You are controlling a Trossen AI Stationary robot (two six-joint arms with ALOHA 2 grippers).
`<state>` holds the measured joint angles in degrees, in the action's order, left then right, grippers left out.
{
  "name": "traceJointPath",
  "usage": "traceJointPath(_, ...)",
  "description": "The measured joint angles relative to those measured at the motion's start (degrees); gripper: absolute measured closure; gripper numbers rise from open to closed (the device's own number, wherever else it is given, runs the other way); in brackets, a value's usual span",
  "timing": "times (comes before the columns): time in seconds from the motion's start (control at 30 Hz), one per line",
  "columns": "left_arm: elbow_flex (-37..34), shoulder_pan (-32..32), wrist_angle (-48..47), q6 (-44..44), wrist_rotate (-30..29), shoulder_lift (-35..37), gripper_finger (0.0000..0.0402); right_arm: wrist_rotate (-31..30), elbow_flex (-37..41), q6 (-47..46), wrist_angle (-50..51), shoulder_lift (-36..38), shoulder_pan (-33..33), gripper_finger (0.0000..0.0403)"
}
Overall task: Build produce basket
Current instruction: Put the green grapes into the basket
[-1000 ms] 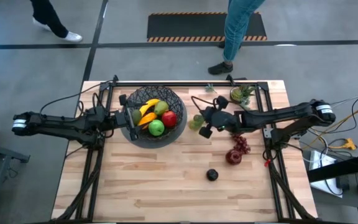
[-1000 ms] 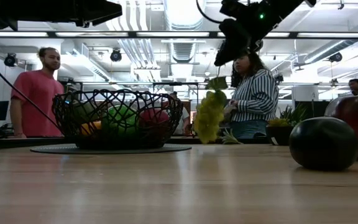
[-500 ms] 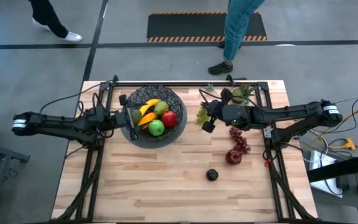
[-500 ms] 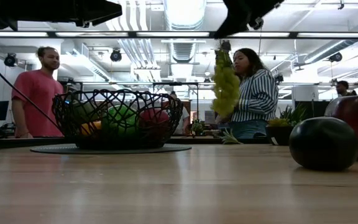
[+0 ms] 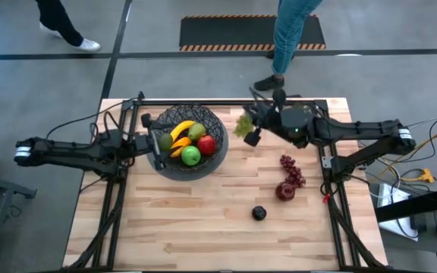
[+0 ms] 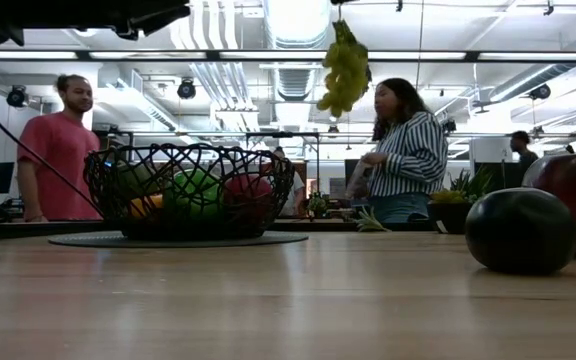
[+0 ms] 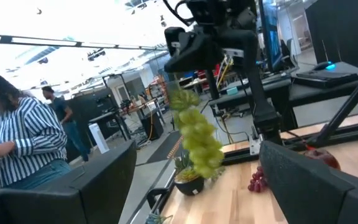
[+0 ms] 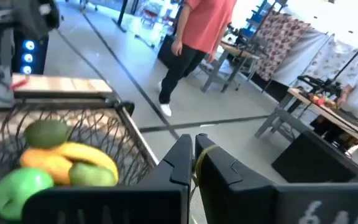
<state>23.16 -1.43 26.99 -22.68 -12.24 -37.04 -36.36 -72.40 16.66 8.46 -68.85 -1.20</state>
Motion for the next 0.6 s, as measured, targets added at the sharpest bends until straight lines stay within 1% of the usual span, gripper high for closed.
traceJointPath(0.23, -0.1, 2.3, 0.0, 0.0, 0.8, 0.7, 0.0079, 6.3, -4.6, 0.0, 0.0, -0.7, -4.8, 0.0394)
traceJointPath(0.6, 0.0, 6.3, 0.0, -0.1, 1.0, 3.8, 0.0079, 15.7, -5.1, -1.1, -6.9, -1.8, -11.3, 0.0394)
